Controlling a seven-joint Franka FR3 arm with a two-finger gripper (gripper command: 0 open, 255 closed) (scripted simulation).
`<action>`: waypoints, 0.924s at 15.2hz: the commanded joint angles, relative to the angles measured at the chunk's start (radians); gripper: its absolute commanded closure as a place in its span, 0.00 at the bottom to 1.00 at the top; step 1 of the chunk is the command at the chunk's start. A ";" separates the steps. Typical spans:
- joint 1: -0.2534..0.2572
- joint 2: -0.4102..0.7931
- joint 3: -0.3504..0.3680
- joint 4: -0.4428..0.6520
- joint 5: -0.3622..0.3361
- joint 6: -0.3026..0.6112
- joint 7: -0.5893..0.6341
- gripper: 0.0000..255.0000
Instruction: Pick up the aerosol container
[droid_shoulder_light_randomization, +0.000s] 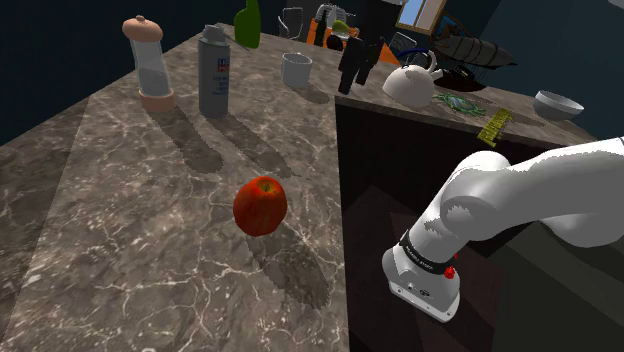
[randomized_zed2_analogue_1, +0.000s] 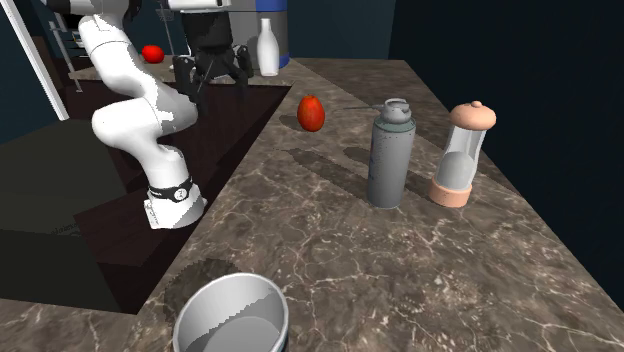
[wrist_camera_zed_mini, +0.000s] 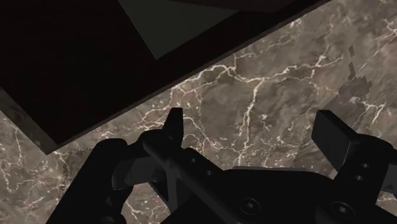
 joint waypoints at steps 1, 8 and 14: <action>0.000 0.000 0.000 0.000 0.000 0.000 0.000 0.00; 0.019 0.300 0.042 0.280 -0.003 -0.003 -0.005 0.00; 0.036 0.555 0.083 0.571 -0.024 -0.059 0.000 0.00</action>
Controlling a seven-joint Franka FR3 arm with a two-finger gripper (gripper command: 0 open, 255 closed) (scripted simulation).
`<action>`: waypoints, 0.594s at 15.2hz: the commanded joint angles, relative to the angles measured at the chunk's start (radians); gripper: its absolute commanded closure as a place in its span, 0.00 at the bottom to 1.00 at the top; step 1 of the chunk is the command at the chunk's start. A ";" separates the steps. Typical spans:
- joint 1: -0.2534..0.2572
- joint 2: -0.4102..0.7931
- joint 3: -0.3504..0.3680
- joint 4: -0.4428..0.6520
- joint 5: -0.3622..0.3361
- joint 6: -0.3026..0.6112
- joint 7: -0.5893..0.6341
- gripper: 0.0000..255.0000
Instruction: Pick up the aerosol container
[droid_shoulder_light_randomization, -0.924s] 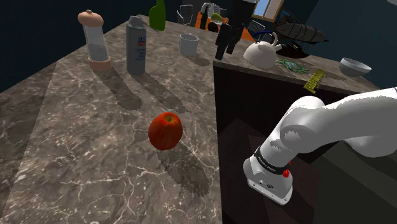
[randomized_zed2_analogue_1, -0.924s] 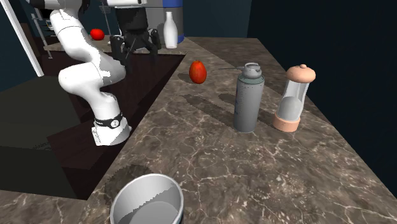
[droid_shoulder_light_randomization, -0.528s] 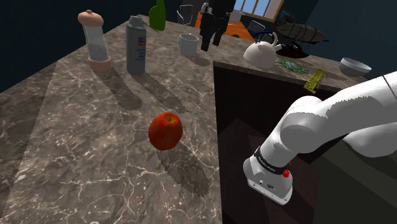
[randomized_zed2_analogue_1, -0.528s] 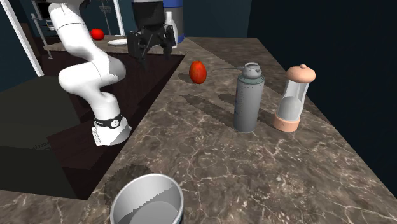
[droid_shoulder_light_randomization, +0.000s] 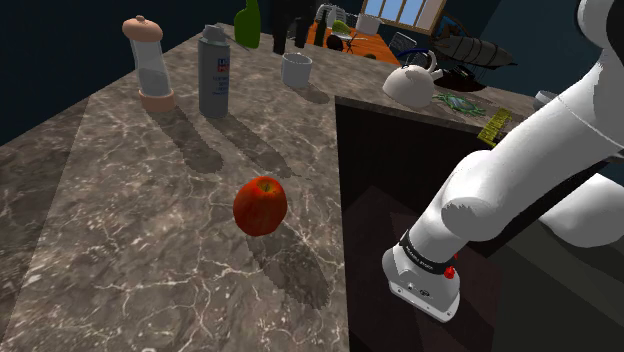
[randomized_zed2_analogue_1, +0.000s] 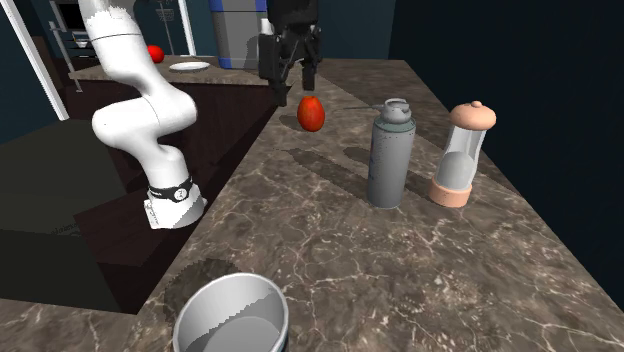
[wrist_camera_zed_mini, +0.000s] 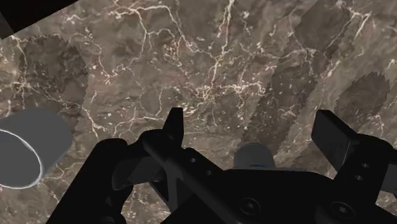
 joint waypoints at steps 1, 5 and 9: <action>0.009 0.095 0.017 0.116 -0.010 -0.028 0.008 0.00; 0.031 0.283 0.045 0.363 -0.041 -0.104 0.019 0.00; 0.065 0.472 0.067 0.636 -0.080 -0.203 0.030 0.00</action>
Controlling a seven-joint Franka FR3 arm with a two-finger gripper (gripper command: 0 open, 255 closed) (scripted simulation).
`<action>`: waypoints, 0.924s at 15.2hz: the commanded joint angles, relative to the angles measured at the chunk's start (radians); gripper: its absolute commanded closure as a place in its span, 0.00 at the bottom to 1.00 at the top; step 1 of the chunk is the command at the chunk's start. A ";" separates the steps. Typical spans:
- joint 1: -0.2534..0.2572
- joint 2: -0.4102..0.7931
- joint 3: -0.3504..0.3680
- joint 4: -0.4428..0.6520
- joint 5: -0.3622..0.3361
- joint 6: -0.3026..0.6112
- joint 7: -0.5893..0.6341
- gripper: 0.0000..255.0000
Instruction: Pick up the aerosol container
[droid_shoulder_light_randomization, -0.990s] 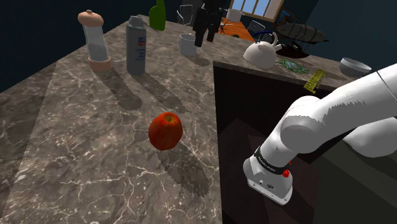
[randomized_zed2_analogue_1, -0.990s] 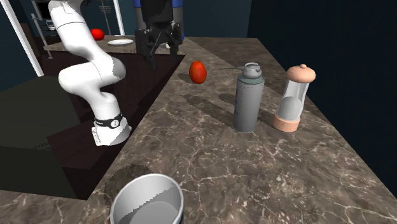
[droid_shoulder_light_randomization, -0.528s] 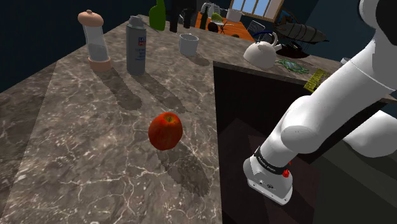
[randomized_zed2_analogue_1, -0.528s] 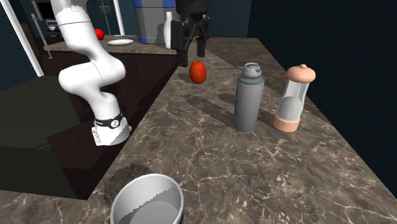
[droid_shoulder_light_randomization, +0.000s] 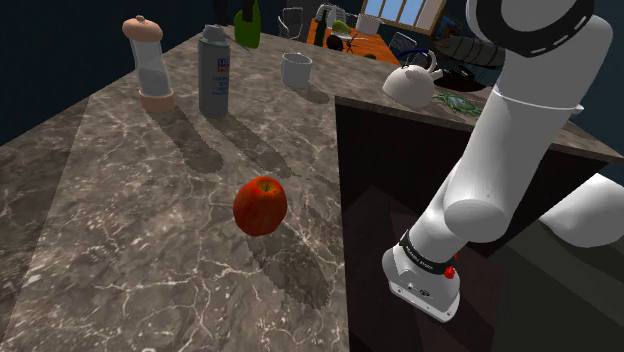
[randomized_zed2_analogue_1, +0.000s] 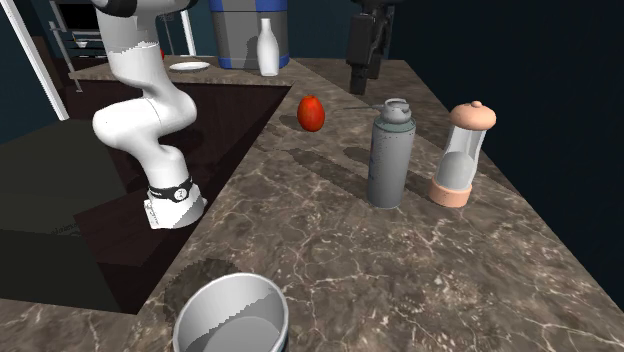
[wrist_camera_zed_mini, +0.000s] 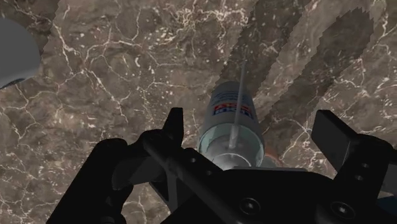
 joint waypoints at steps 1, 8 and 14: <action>0.004 0.040 0.001 0.042 -0.008 -0.006 -0.005 0.00; -0.004 0.000 -0.001 -0.104 0.000 0.101 -0.011 0.00; -0.005 -0.002 -0.002 -0.107 0.001 0.102 -0.012 1.00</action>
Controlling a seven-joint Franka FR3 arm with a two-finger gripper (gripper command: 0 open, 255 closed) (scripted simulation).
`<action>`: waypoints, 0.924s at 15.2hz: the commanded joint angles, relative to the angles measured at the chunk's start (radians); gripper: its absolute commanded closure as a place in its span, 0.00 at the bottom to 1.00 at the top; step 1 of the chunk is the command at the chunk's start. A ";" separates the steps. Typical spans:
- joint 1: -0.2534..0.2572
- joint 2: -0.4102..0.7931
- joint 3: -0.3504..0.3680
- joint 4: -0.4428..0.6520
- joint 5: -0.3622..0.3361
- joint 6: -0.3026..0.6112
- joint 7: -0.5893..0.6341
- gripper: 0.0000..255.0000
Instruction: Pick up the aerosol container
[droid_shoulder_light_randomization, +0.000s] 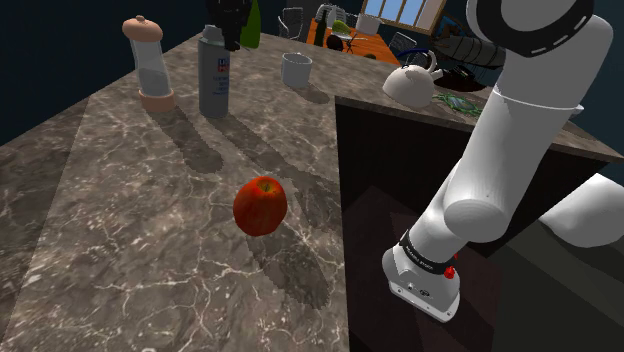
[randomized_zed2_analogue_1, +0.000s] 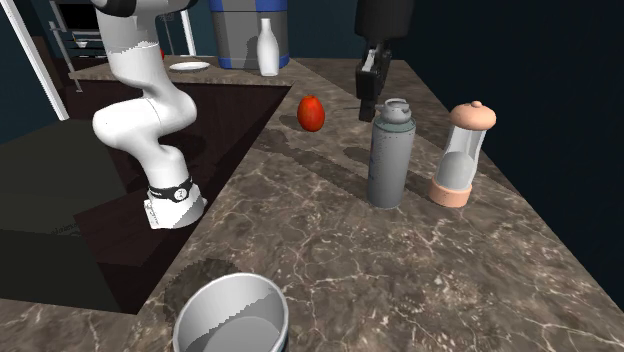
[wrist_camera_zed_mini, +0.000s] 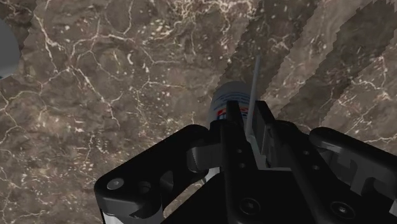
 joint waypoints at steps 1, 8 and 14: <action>0.000 0.000 0.000 0.000 0.000 0.000 0.000 1.00; 0.004 0.018 0.001 0.065 -0.004 -0.047 0.003 1.00; 0.013 0.063 0.004 0.211 -0.013 -0.150 0.009 1.00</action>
